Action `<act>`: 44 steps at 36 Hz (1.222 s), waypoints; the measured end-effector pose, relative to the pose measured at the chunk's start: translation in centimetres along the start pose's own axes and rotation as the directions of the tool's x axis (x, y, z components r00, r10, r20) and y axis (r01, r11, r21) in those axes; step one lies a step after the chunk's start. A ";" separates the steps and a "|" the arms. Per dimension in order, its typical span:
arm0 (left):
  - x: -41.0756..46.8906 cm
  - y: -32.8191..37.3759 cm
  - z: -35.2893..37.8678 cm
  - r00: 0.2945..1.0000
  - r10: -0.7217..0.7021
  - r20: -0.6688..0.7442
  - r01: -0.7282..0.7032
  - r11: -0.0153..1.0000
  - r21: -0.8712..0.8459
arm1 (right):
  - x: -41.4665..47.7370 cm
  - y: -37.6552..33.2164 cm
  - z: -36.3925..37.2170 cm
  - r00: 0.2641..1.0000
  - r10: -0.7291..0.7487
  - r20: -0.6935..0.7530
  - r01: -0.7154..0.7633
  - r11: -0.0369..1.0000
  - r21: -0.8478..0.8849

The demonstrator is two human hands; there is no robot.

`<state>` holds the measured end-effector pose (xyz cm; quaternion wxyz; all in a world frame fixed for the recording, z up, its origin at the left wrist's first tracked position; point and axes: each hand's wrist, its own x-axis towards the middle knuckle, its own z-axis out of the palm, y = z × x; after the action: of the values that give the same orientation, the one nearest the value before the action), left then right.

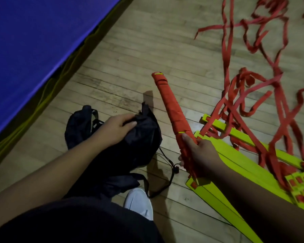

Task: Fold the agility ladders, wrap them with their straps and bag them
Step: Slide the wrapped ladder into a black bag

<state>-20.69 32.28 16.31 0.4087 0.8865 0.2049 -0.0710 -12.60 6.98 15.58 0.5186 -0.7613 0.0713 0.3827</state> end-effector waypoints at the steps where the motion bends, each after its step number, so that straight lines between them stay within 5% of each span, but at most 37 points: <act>1: -0.2 1.2 -0.9 0.999 0.049 0.002 -0.049 0.998 -0.048 | -0.4 -0.5 -0.3 1.000 -0.018 0.008 0.017 1.000 0.012; 5: -1.6 6.5 -3.7 0.977 0.201 0.064 -0.184 0.961 -0.206 | -2.7 -3.1 -1.7 0.997 -0.078 0.024 0.077 0.995 0.069; 12: -4.0 16.4 -5.7 0.923 0.329 0.197 -0.319 0.944 -0.084 | -9.3 -8.9 -5.1 0.974 -0.227 -0.011 0.218 0.918 0.331; 19: -7.4 26.5 -3.1 0.841 0.501 0.207 -0.504 0.863 -0.040 | -16.2 -13.1 -11.4 0.960 -0.275 -0.054 0.256 0.781 0.570; 23: -8.1 30.5 0.0 0.827 0.550 0.112 -0.549 0.835 -0.048 | -19.5 -13.0 -16.5 0.947 -0.285 -0.147 0.320 0.807 0.496; 26: -8.7 32.4 2.2 0.848 0.524 0.076 -0.503 0.842 -0.195 | -21.3 -12.2 -19.8 0.932 -0.260 -0.252 0.348 0.834 0.429; 28: -9.6 33.4 3.5 0.855 0.488 0.178 -0.455 0.869 -0.195 | -21.9 -11.1 -21.7 0.921 -0.241 -0.306 0.348 0.862 0.368; 31: -10.3 33.4 6.1 0.729 0.427 0.535 -0.453 0.887 -0.090 | -22.1 -8.5 -25.0 0.895 -0.220 -0.389 0.358 0.873 0.330; 33: -10.0 32.3 7.4 0.615 0.214 0.759 -0.391 0.919 0.057 | -21.8 -7.1 -26.6 0.869 -0.202 -0.451 0.360 0.884 0.298; 36: -9.2 31.3 8.8 0.543 -0.027 0.839 -0.394 0.875 0.283 | -21.2 -5.9 -29.2 0.828 -0.167 -0.535 0.351 0.899 0.263; 38: -8.5 31.3 9.7 0.556 0.083 0.827 -0.315 0.942 0.117 | -21.0 -5.5 -30.5 0.813 -0.141 -0.565 0.338 0.904 0.260; 40: -7.9 31.8 10.3 0.616 0.179 0.767 -0.027 0.978 -0.207 | -20.8 -5.1 -31.3 0.806 -0.120 -0.579 0.320 0.912 0.256; 42: -7.3 32.8 10.7 0.668 0.216 0.712 0.207 0.865 -0.456 | -20.7 -4.8 -31.7 0.806 -0.100 -0.584 0.296 0.921 0.252; 44: -6.9 34.3 10.9 0.724 0.228 0.651 0.265 0.780 -0.567 | -20.6 -4.6 -31.9 0.821 -0.084 -0.564 0.272 0.927 0.259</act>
<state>-12.05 2.05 35.04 0.7236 0.6048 0.0587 -0.3274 -8.36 -23.79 37.90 0.6299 -0.7444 0.2055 0.0828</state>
